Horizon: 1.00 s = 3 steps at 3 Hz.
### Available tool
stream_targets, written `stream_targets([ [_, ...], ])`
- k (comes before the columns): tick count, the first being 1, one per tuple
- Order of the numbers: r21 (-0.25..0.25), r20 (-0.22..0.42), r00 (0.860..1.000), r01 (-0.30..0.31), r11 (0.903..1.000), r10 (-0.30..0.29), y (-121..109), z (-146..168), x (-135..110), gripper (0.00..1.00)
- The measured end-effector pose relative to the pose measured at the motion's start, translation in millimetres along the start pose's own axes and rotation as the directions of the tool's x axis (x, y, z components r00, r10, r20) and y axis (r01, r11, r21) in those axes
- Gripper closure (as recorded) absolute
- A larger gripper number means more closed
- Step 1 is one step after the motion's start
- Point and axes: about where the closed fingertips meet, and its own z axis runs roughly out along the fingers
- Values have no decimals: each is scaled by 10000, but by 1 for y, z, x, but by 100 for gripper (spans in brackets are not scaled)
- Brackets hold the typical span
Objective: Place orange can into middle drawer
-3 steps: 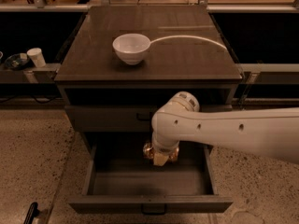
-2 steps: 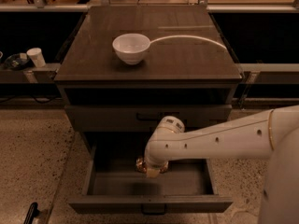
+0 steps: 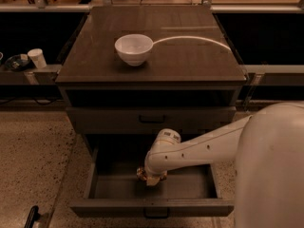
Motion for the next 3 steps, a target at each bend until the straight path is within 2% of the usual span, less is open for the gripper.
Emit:
stream_targets([
  [1,-523,-179,9998,-125,9986,116,0,33,7,74],
  [2,-773,-195,9996,-211,9968,196,0,47,12,50],
  [3,-801,-191,9996,-217,9966,202,0,48,12,27],
])
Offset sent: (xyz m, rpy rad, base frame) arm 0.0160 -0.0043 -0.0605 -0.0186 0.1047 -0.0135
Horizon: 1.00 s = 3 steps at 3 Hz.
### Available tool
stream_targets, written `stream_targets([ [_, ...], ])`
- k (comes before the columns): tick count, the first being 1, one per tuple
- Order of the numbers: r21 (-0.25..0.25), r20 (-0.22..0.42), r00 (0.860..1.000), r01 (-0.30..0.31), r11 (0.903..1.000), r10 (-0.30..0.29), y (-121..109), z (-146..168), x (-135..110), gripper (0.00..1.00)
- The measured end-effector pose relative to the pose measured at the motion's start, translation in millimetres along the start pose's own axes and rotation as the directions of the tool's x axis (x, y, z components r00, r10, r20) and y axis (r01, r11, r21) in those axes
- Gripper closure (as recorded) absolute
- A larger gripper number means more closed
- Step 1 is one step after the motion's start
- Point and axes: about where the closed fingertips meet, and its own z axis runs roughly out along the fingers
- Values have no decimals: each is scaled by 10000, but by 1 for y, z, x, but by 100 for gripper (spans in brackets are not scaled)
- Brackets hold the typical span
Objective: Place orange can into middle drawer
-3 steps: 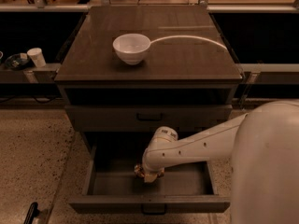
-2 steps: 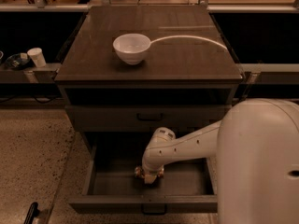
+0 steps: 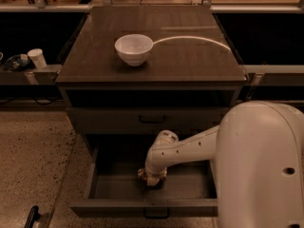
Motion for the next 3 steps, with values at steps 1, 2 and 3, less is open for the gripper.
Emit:
stream_targets([
  [1,-1,0,10000,0,10000,0,0,0,0,3],
  [2,-1,0,10000,0,10000,0,0,0,0,0],
  [3,-1,0,10000,0,10000,0,0,0,0,0],
])
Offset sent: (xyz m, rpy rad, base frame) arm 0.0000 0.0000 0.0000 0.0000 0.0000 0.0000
